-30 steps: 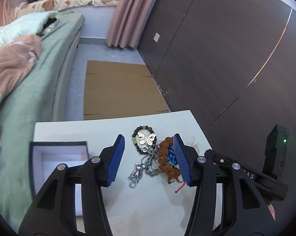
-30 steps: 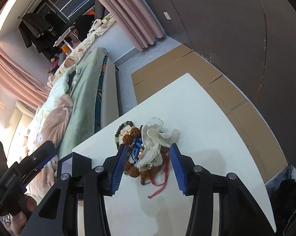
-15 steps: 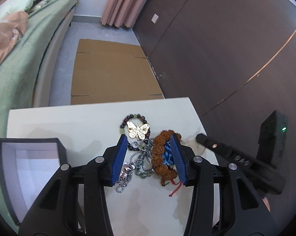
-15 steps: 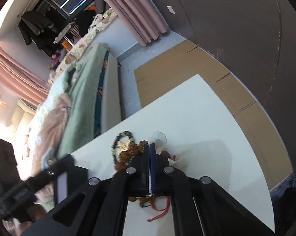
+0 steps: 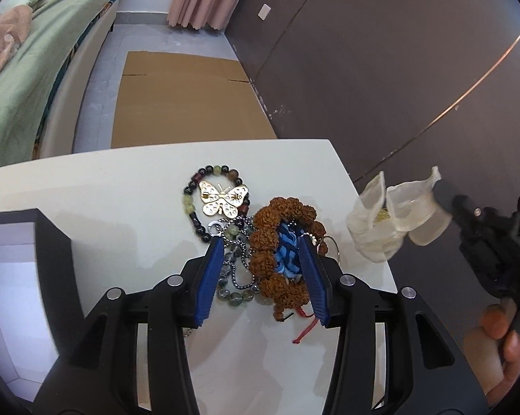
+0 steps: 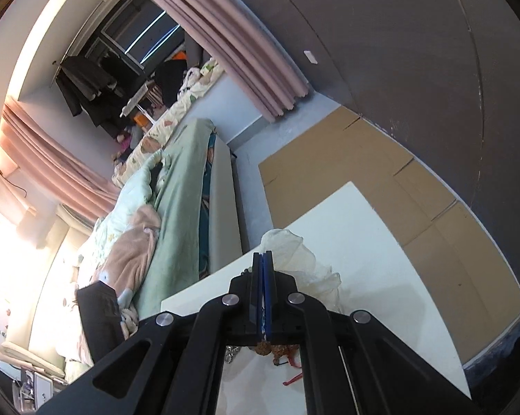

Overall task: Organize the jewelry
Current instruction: 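Lift the brown bead bracelet with the left tool and lower it into the black box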

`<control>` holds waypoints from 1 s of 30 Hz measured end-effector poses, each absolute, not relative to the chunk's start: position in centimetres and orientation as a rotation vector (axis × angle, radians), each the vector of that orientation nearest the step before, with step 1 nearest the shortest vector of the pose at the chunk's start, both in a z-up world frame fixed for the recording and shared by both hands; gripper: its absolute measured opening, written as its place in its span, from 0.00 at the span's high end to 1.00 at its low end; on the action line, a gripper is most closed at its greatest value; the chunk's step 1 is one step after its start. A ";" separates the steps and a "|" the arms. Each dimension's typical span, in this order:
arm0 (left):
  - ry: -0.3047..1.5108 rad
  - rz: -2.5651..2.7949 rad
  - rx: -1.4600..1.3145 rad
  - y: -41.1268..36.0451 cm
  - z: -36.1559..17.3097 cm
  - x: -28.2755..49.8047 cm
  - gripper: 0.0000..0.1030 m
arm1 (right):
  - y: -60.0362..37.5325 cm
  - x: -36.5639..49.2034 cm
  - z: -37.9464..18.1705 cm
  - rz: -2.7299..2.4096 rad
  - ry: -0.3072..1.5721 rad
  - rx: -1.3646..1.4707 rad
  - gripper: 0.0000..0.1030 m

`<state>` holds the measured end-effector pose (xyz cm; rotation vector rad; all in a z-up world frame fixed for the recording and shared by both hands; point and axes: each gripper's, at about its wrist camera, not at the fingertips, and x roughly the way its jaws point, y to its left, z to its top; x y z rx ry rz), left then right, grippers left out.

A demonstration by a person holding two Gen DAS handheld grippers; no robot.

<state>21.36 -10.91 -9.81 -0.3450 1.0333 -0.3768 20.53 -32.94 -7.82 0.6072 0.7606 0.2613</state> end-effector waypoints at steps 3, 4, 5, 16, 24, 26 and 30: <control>1.046 -0.374 -0.331 -11.4 -10.3 21.4 0.61 | -33.0 20.5 -7.7 0.250 0.766 0.597 0.99; 1.053 -0.371 -0.326 -11.6 -10.5 21.4 0.61 | -33.0 20.4 -7.7 0.253 0.767 0.600 0.99; 1.064 -0.366 -0.323 -11.7 -10.9 21.4 0.64 | -33.0 20.4 -7.7 0.257 0.768 0.602 0.99; 1.042 -0.426 -0.357 -11.6 -9.8 20.9 0.82 | -33.1 20.0 -7.4 0.278 0.745 0.648 0.99; 0.943 -0.498 -0.389 -10.7 -5.1 19.3 0.82 | -31.6 19.7 -6.7 0.323 0.705 0.658 0.99; 0.928 -0.507 -0.398 -10.3 -4.3 18.9 0.82 | -31.1 19.7 -6.5 0.335 0.700 0.655 0.99; 0.886 -0.499 -0.415 -8.8 -2.5 18.2 0.82 | -30.2 19.7 -6.3 0.362 0.690 0.656 0.99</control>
